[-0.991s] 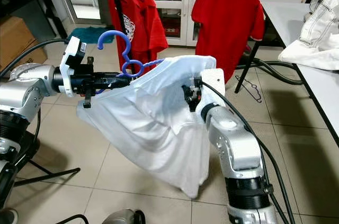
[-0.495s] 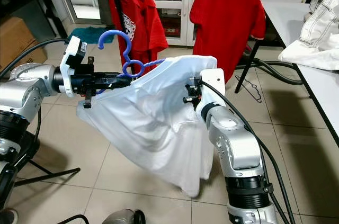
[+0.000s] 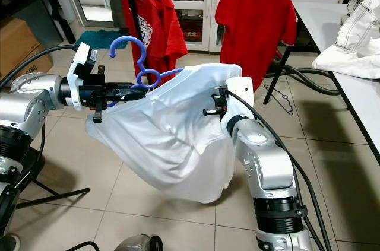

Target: Hang hanger

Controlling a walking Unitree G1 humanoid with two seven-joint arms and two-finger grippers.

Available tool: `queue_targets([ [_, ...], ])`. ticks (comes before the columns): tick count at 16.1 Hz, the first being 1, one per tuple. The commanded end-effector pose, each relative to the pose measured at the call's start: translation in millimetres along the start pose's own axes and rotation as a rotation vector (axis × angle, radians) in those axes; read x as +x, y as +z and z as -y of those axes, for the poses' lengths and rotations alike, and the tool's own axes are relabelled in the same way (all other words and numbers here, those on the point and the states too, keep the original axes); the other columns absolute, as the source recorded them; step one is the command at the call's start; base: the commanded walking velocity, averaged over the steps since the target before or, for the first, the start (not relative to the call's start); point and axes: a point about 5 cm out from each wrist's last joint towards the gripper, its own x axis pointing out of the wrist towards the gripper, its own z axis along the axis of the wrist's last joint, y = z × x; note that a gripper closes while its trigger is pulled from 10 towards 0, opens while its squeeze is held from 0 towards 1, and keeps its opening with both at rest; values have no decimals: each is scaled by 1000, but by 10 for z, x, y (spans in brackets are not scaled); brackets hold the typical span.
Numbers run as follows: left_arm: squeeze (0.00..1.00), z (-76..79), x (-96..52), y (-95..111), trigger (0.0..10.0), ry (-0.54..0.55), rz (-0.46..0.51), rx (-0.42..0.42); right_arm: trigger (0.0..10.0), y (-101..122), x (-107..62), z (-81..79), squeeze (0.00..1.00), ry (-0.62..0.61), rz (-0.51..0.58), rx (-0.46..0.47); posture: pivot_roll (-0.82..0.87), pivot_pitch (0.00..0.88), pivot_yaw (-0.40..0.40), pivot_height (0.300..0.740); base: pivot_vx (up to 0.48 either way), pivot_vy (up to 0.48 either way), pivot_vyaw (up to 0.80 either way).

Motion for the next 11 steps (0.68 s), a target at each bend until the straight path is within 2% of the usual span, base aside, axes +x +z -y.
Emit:
queue_targets([
  [1,0,-12,-37,89,0,10,14,42,0,55,16,21,0,-1,27,0,0,0,99,740,0,0,0],
  [5,0,-22,-56,78,0,27,5,53,0,71,9,38,0,12,30,-6,-1,0,97,740,0,0,0],
  [8,0,-74,-120,50,0,89,-38,85,0,109,-70,85,0,99,31,1,0,0,96,740,0,0,0],
  [9,0,-86,-160,35,0,104,-59,93,0,123,-122,130,0,134,32,5,-1,0,94,740,0,0,0],
  [10,0,-92,-235,15,0,112,-82,91,0,170,-217,242,0,181,47,29,-2,0,96,740,0,0,0],
  [11,0,-93,-250,10,0,114,-87,91,0,182,-233,269,0,185,50,31,-4,0,97,740,0,0,0],
])
